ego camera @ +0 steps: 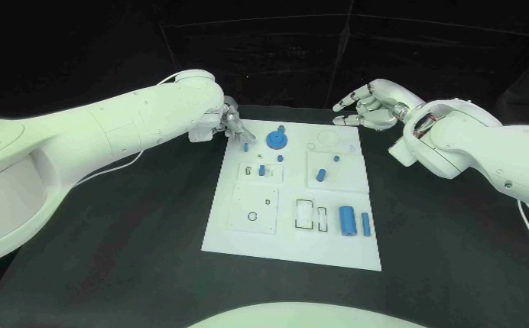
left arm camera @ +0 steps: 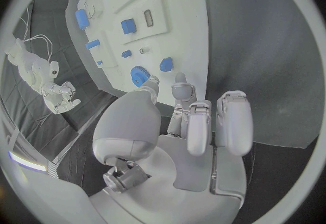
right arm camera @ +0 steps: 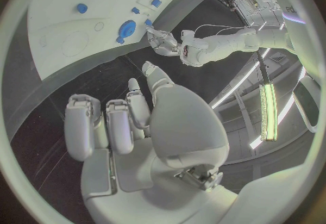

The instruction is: Assemble the parts on the task board

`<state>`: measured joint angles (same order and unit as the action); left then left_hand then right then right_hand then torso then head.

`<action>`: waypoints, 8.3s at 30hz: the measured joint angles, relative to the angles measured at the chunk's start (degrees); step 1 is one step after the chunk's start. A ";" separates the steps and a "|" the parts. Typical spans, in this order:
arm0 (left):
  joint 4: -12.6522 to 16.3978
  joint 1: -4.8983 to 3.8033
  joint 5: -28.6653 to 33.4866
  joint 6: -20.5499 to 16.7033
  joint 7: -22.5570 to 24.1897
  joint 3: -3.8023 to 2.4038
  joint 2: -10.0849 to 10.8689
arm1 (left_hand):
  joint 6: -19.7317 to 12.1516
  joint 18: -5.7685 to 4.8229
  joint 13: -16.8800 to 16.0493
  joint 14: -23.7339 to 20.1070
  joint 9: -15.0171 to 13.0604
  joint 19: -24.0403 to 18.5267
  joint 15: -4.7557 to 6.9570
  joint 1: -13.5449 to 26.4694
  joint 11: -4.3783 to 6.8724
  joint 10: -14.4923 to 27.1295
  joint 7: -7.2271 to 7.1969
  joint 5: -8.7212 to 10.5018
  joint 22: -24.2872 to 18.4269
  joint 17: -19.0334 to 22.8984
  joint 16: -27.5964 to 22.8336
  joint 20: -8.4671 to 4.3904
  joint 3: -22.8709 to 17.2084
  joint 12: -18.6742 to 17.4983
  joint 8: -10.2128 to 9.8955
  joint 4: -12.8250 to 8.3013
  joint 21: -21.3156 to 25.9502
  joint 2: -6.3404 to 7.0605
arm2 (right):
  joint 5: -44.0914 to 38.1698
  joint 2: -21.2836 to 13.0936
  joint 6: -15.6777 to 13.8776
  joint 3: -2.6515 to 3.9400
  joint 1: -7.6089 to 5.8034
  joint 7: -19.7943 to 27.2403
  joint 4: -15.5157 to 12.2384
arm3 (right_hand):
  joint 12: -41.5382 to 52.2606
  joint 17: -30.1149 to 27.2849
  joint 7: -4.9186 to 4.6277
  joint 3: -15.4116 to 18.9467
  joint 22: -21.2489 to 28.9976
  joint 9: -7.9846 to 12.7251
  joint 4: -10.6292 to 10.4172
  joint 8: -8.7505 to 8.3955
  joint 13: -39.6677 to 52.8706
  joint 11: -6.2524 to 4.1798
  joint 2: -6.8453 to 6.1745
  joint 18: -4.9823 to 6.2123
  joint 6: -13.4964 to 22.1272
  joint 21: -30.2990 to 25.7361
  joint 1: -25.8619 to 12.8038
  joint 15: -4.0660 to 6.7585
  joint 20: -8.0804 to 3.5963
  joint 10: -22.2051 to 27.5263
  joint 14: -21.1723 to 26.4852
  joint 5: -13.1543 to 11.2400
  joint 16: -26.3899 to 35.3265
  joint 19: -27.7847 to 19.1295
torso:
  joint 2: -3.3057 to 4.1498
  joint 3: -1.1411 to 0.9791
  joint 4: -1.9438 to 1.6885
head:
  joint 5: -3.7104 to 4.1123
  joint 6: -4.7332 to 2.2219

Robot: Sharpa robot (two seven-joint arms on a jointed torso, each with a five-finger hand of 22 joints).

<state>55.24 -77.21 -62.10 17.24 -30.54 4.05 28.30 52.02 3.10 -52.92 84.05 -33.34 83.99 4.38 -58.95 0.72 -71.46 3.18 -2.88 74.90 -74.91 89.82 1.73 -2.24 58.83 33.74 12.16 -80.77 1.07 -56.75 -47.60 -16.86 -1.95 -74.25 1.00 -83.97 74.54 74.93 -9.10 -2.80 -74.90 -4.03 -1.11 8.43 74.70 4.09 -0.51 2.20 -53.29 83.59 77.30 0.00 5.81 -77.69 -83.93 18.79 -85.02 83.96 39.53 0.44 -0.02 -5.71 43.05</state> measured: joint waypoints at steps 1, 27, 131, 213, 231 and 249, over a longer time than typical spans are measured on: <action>-0.02 0.06 -0.08 0.16 0.03 0.00 -0.07 | 0.00 0.00 -0.03 0.00 0.00 0.00 0.00 0.00 0.00 0.00 0.00 0.00 0.00 0.00 0.00 0.00 0.00 0.19 0.00 0.00 0.00 0.00 | 0.00 0.01 0.00 0.00 0.00 0.01 0.02 | 0.00 0.00 0.00 0.00 0.00 0.00 0.00 0.00 0.00 0.00 0.00 0.00 0.00 0.00 0.00 0.00 0.00 0.00 0.00 0.00 0.00 0.00 | -0.01 -0.02 -0.02 | 0.00 0.02; -0.08 0.48 -0.67 2.43 0.14 0.15 -1.09 | 0.20 0.00 -0.11 0.00 0.54 0.00 0.00 -4.29 0.20 -0.20 -0.21 0.00 0.00 0.00 0.00 0.00 0.22 0.55 0.22 -2.01 0.00 -2.12 | -0.01 0.22 0.02 0.01 0.00 0.04 0.20 | 0.00 -0.01 0.00 0.00 0.00 -0.01 0.00 0.00 0.01 0.00 0.00 0.00 0.00 0.00 0.00 0.00 0.00 0.00 0.00 0.00 0.00 0.00 | -0.05 -0.06 -0.12 | 0.24 0.01; 26.52 3.59 0.64 -11.71 -1.09 2.15 14.11 | 0.20 0.00 -1.17 0.00 1.62 0.00 0.42 -9.99 1.00 -2.26 -0.61 0.23 0.00 0.00 0.00 0.00 -19.24 2.24 2.01 -10.83 0.22 -1.74 | -0.01 0.31 0.19 0.00 0.00 0.07 0.99 | 0.00 0.00 0.00 0.00 0.00 -0.03 0.00 0.21 0.04 0.00 0.00 0.00 0.00 0.00 0.00 0.00 0.00 0.00 0.00 0.00 0.21 0.00 | -0.04 -0.03 -0.11 | -0.59 1.12; 22.99 3.45 8.34 -24.77 21.36 2.40 12.32 | -15.65 7.10 23.74 -11.91 8.36 -19.21 -5.29 -20.15 -6.04 24.69 6.28 -0.01 -37.86 17.98 -32.33 5.08 -5.22 -19.69 0.61 -9.49 42.16 -1.28 | -0.01 0.46 0.57 0.00 0.01 0.16 1.51 | -0.22 -0.03 0.00 -0.16 0.00 0.02 -0.16 0.21 -0.26 -0.21 0.00 0.00 0.00 -0.21 0.00 0.00 0.00 0.21 0.00 0.00 0.48 0.00 | -0.04 -0.06 -0.04 | 0.64 0.77; 15.32 4.05 -13.89 -28.08 30.88 4.66 4.04 | -4.85 6.60 37.70 -3.49 21.90 -10.04 -4.94 -19.55 -6.00 23.13 5.49 0.00 -31.60 10.83 -20.10 4.59 -12.77 -29.36 -11.89 -13.06 34.61 4.87 | -0.01 1.07 0.57 0.00 0.01 0.23 1.58 | -0.22 0.01 0.00 -0.16 0.00 0.01 -0.16 0.21 -0.25 -0.21 0.00 0.00 0.00 -0.21 0.00 0.00 0.00 0.21 0.00 0.22 0.48 0.00 | 0.02 -0.06 0.05 | 1.39 0.02; 13.07 4.30 -22.04 -24.33 29.89 4.83 1.61 | -0.21 4.43 41.76 -0.59 24.83 -5.01 -4.48 -19.23 -5.40 19.31 4.76 0.00 -18.24 4.50 -12.80 3.99 -14.95 -31.15 -14.70 -13.45 21.40 5.19 | -0.01 1.30 0.50 0.00 0.01 0.35 1.66 | -0.22 0.00 0.00 -0.16 0.00 0.00 -0.15 0.21 -0.24 -0.20 0.00 0.00 0.00 -0.21 0.00 0.00 0.00 0.21 0.00 0.22 0.48 0.00 | -0.01 -0.09 0.01 | 1.79 0.32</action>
<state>68.31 -72.91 -84.15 -7.10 -0.65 8.88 29.91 51.82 7.53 -11.15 83.47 -8.50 78.99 -0.10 -78.18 -4.68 -52.15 7.93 -2.88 56.66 -70.41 77.02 5.72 -17.19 27.69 19.05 -1.29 -59.37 6.26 -56.75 -46.30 -16.36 -1.95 -74.25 1.35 -82.32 74.32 74.93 -9.10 -2.96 -74.90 -4.03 -1.26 8.63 74.46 3.89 -0.51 2.19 -53.29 83.38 77.30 0.00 5.81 -77.48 -83.93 19.01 -84.54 83.96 39.53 0.35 -0.01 -3.92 43.37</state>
